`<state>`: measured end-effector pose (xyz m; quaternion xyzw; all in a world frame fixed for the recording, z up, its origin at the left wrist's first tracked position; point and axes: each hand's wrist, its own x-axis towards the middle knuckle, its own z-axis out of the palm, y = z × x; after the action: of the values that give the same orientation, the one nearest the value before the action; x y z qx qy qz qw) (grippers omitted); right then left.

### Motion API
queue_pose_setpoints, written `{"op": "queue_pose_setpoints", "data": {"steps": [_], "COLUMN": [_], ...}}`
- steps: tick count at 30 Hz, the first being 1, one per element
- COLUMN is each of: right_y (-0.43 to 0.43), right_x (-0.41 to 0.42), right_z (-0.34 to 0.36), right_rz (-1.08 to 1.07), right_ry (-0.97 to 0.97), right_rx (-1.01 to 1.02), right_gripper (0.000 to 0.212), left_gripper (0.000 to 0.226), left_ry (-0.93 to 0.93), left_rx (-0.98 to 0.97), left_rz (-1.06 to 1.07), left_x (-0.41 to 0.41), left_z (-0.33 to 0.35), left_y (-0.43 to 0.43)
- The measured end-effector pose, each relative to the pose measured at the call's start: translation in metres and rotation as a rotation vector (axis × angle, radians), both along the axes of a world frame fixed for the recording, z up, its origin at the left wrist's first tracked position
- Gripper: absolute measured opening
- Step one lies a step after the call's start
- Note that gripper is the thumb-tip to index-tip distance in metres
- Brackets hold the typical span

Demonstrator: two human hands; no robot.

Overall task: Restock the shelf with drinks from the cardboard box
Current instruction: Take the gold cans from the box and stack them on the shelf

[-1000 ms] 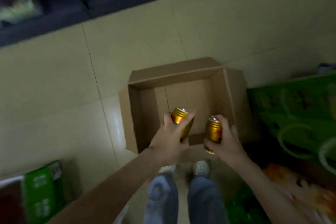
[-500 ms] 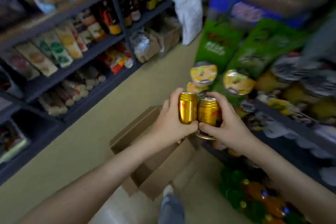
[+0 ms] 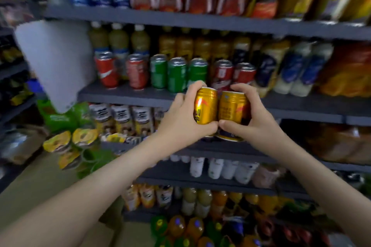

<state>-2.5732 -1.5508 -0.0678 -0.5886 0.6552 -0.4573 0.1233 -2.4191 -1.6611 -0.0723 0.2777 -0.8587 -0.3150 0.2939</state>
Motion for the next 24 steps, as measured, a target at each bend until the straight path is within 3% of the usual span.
{"op": "queue_pose_setpoints", "data": {"steps": [7, 15, 24], "right_y": [0.040, 0.024, -0.024], "right_x": [-0.093, -0.181, -0.272], "right_z": [0.086, 0.171, 0.232], "right_rz": [-0.129, -0.217, -0.333], "right_ry": [0.171, 0.295, 0.261], "right_rx": [-0.203, -0.420, -0.535], "right_gripper": [0.074, 0.077, 0.076], "left_gripper": [0.079, 0.079, 0.080], "left_ry": [0.164, 0.351, 0.332], "left_rx": [-0.273, -0.553, -0.699], "left_rz": [-0.062, 0.032, 0.210], "left_x": [-0.106, -0.186, -0.269], "left_z": [0.097, 0.183, 0.235], "left_y": [0.022, -0.009, -0.032]}}
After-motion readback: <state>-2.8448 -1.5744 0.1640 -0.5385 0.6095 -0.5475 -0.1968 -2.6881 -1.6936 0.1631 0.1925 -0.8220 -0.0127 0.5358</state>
